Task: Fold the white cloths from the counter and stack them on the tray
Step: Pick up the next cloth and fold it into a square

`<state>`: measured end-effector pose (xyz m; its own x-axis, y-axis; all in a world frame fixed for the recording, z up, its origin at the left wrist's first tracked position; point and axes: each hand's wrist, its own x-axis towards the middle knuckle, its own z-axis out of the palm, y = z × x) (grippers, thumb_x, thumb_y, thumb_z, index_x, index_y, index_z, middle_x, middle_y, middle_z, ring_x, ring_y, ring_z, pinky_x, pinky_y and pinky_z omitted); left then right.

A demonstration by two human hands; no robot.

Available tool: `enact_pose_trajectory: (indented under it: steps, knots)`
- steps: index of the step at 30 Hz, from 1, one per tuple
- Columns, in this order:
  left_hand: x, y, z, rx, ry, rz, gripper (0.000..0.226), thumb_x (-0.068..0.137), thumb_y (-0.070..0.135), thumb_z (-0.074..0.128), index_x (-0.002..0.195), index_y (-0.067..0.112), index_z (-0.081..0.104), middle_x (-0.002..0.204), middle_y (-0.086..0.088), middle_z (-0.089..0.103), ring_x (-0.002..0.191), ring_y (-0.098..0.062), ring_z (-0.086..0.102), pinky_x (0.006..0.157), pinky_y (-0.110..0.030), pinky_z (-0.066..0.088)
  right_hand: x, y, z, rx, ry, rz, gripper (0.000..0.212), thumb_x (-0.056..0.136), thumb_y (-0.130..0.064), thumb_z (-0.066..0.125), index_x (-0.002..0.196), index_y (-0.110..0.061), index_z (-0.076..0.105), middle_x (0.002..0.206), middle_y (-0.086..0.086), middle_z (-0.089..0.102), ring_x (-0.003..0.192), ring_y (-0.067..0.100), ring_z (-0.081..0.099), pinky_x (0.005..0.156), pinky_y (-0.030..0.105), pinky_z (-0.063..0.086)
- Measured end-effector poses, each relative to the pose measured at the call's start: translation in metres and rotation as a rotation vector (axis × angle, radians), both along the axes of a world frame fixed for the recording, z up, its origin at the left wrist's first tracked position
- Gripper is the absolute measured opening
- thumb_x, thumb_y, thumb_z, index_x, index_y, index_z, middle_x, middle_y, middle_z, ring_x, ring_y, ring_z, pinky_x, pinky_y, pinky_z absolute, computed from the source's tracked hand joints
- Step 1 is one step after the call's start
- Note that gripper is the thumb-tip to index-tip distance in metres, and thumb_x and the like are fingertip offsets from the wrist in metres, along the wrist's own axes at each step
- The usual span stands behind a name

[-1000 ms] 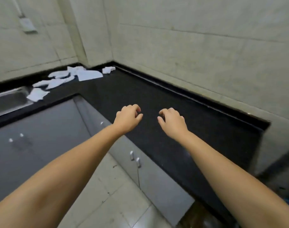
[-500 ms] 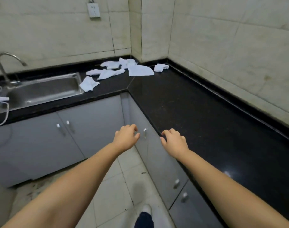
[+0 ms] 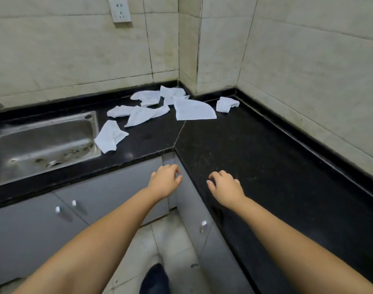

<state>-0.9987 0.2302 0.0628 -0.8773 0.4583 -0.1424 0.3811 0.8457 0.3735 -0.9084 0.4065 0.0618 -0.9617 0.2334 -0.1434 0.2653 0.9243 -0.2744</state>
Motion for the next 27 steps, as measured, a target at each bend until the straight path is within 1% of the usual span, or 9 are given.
enact_pose_trajectory:
  steps: [4, 9, 14, 16, 18, 21, 23, 25, 27]
  knots:
    - [-0.098, 0.021, -0.010, -0.022, 0.003, -0.065, 0.026, 0.093, 0.031, 0.047, 0.114, 0.018, 0.055, 0.116, -0.006, 0.058, 0.112, -0.026, 0.051, 0.094, -0.042, 0.043, -0.092, 0.019, -0.013, -0.012, -0.019, -0.042, 0.034, 0.099, -0.037, 0.037, 0.124, -0.019, 0.052, 0.125, 0.005, 0.052, 0.117, 0.025, 0.050, 0.096, 0.041, 0.039]
    - [-0.240, 0.055, -0.014, -0.023, -0.003, -0.162, 0.019, 0.092, 0.028, 0.048, 0.107, 0.020, 0.056, 0.108, -0.002, 0.060, 0.105, -0.024, 0.054, 0.090, -0.043, 0.045, -0.216, 0.048, -0.023, -0.047, 0.006, -0.153, 0.033, 0.100, -0.035, 0.036, 0.122, -0.017, 0.052, 0.123, 0.005, 0.052, 0.116, 0.025, 0.049, 0.095, 0.040, 0.039]
    - [-0.347, 0.089, -0.020, -0.039, -0.054, -0.254, 0.023, 0.092, 0.023, 0.048, 0.113, 0.016, 0.057, 0.107, -0.004, 0.061, 0.101, -0.024, 0.056, 0.091, -0.044, 0.047, -0.317, 0.082, -0.029, -0.037, -0.055, -0.239, 0.033, 0.100, -0.031, 0.034, 0.125, -0.017, 0.051, 0.123, 0.006, 0.052, 0.112, 0.025, 0.052, 0.093, 0.039, 0.041]
    - [-0.383, 0.103, -0.031, -0.059, -0.049, -0.298, 0.026, 0.092, 0.021, 0.048, 0.117, 0.015, 0.055, 0.112, -0.006, 0.060, 0.105, -0.026, 0.054, 0.091, -0.044, 0.046, -0.352, 0.102, -0.034, -0.029, -0.080, -0.291, 0.033, 0.101, -0.027, 0.031, 0.124, -0.015, 0.051, 0.124, 0.009, 0.052, 0.112, 0.028, 0.051, 0.093, 0.041, 0.040]
    - [-0.409, 0.116, -0.047, -0.111, -0.015, -0.358, 0.031, 0.093, 0.021, 0.047, 0.123, 0.016, 0.051, 0.120, -0.008, 0.055, 0.113, -0.027, 0.048, 0.092, -0.042, 0.044, -0.382, 0.124, -0.042, -0.019, -0.100, -0.331, 0.033, 0.101, -0.024, 0.029, 0.126, -0.014, 0.050, 0.127, 0.010, 0.050, 0.115, 0.030, 0.049, 0.093, 0.042, 0.040]
    - [-0.429, 0.127, -0.071, -0.225, 0.037, -0.430, 0.035, 0.094, 0.023, 0.046, 0.127, 0.015, 0.046, 0.128, -0.007, 0.048, 0.119, -0.027, 0.043, 0.095, -0.040, 0.039, -0.413, 0.148, -0.055, 0.036, -0.133, -0.339, 0.036, 0.099, -0.016, 0.034, 0.133, -0.016, 0.045, 0.132, 0.012, 0.045, 0.120, 0.031, 0.044, 0.094, 0.043, 0.039]
    - [-0.433, 0.130, -0.082, -0.277, 0.077, -0.465, 0.033, 0.094, 0.023, 0.045, 0.125, 0.013, 0.047, 0.128, -0.007, 0.046, 0.118, -0.027, 0.043, 0.096, -0.038, 0.036, -0.423, 0.159, -0.064, 0.090, -0.184, -0.320, 0.038, 0.096, -0.013, 0.037, 0.134, -0.016, 0.042, 0.133, 0.011, 0.043, 0.121, 0.031, 0.041, 0.095, 0.043, 0.038]
    - [-0.435, 0.134, -0.088, -0.313, 0.147, -0.492, 0.028, 0.094, 0.019, 0.043, 0.121, 0.011, 0.048, 0.126, -0.008, 0.046, 0.115, -0.026, 0.044, 0.095, -0.036, 0.034, -0.426, 0.165, -0.074, 0.136, -0.230, -0.310, 0.038, 0.095, -0.014, 0.040, 0.132, -0.015, 0.042, 0.131, 0.011, 0.042, 0.119, 0.030, 0.041, 0.094, 0.042, 0.037]
    - [-0.437, 0.136, -0.089, -0.354, 0.221, -0.524, 0.025, 0.093, 0.013, 0.041, 0.117, 0.010, 0.048, 0.122, -0.009, 0.048, 0.112, -0.027, 0.045, 0.093, -0.035, 0.033, -0.426, 0.167, -0.081, 0.189, -0.230, -0.307, 0.037, 0.094, -0.015, 0.042, 0.131, -0.015, 0.041, 0.128, 0.011, 0.043, 0.117, 0.030, 0.042, 0.092, 0.041, 0.037]
